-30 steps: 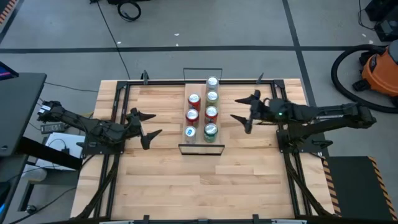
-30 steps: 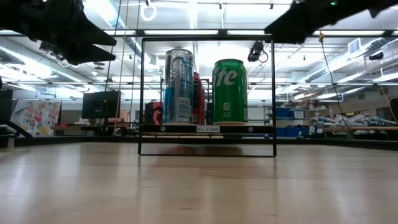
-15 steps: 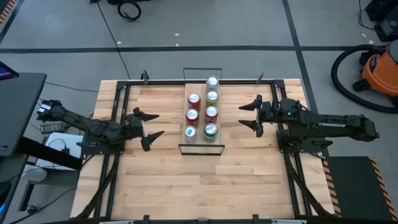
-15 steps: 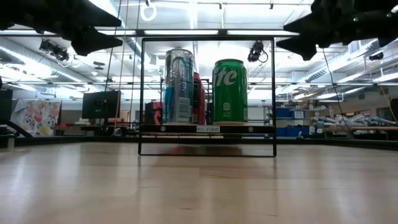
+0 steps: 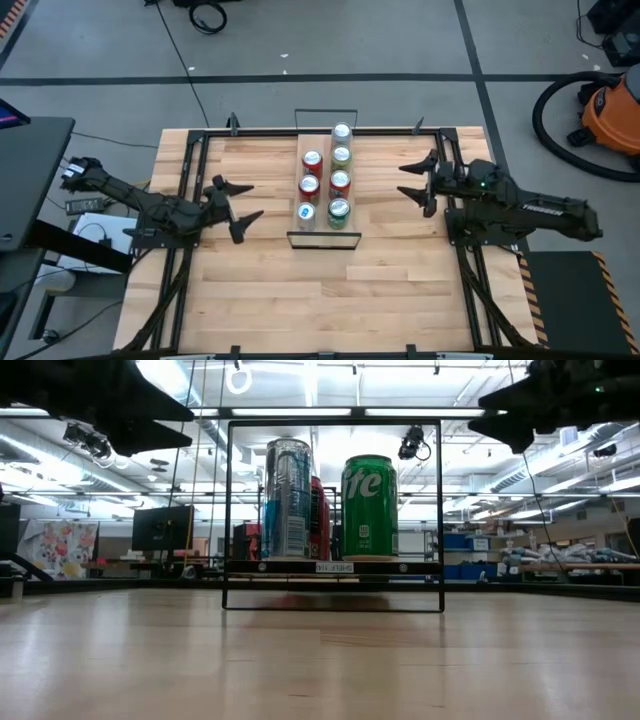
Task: Place canned beverage on shelf
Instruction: Return to Home Position
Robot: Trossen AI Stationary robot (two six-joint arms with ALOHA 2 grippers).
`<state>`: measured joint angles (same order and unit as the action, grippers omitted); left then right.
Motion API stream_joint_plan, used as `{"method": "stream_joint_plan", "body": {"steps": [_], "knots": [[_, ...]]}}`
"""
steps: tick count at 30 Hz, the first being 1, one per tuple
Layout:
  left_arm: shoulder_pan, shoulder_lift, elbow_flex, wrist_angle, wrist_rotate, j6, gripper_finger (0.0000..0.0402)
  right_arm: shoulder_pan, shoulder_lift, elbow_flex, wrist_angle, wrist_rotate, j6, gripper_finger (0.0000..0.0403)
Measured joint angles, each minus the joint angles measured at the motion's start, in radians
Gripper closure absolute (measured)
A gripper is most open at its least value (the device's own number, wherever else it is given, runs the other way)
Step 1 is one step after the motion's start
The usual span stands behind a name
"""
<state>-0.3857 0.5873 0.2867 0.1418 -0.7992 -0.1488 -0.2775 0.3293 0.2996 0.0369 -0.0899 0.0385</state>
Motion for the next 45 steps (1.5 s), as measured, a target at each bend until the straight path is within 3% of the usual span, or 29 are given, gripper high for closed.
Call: {"method": "stream_joint_plan", "body": {"steps": [12, 20, 28, 36, 40, 45], "knots": [[-0.007, 0.056, -0.001, 0.034, 0.011, -0.024, 0.0013, 0.0, -0.104, -0.232, 0.332, 0.015, 0.03, 0.0106], [-0.007, 0.169, -0.001, 0.091, 0.033, -0.025, 0.0013, 0.0, -0.104, -0.263, 0.359, -0.067, 0.031, 0.0106], [-0.004, 0.233, -0.001, 0.133, 0.042, -0.031, 0.0013, -0.011, -0.103, -0.293, 0.373, -0.065, 0.038, 0.0106], [-0.023, 0.183, 0.0, 0.058, 0.016, -0.025, 0.0013, -0.044, -0.147, -0.293, 0.364, -0.064, 0.021, 0.0106], [-0.054, 0.105, 0.0, -0.041, -0.048, -0.041, 0.0013, -0.068, -0.179, -0.293, 0.356, -0.067, 0.02, 0.0106], [-0.063, 0.012, 0.0, -0.112, -0.055, -0.039, 0.0013, -0.085, -0.193, -0.293, 0.358, -0.067, 0.021, 0.0106]]}}
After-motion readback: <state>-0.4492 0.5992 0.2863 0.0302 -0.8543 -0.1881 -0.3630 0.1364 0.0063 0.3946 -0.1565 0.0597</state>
